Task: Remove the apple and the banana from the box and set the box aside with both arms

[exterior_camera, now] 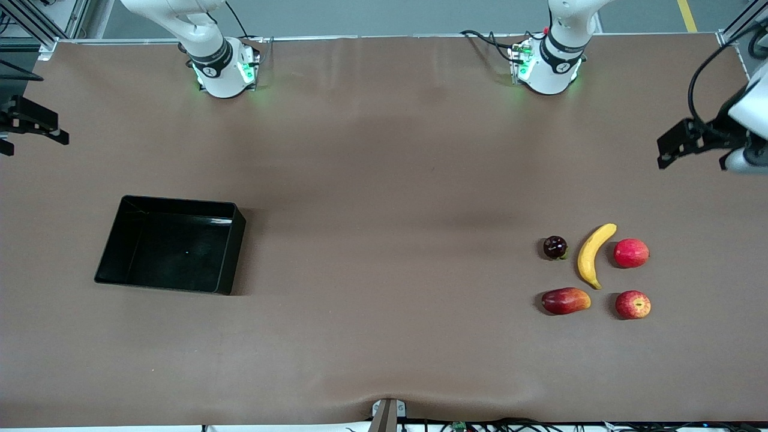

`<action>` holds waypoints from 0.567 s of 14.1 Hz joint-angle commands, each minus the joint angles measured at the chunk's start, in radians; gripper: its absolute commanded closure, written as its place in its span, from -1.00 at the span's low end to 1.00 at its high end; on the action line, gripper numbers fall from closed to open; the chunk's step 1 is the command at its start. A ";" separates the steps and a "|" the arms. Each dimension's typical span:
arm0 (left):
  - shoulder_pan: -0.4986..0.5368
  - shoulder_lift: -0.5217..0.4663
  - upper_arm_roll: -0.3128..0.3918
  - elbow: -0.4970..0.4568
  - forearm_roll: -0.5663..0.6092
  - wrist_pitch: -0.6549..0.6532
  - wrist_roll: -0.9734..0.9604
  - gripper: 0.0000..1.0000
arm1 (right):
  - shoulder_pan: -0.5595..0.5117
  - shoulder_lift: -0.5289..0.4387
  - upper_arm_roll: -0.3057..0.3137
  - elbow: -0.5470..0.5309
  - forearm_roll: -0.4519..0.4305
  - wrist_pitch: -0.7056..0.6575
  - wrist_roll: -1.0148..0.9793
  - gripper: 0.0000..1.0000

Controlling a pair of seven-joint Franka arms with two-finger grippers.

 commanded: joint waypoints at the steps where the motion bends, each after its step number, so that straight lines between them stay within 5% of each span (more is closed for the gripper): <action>1: -0.211 -0.059 0.232 -0.057 -0.045 -0.019 0.007 -1.00 | -0.041 -0.053 0.018 -0.073 -0.007 0.014 0.001 -1.00; 4: -0.287 -0.125 0.297 -0.136 -0.060 -0.021 -0.059 -1.00 | -0.110 -0.112 0.129 -0.127 -0.016 0.032 -0.001 -1.00; 8: -0.318 -0.172 0.340 -0.194 -0.066 -0.021 -0.071 -1.00 | -0.103 -0.139 0.137 -0.162 -0.018 0.036 0.009 -1.00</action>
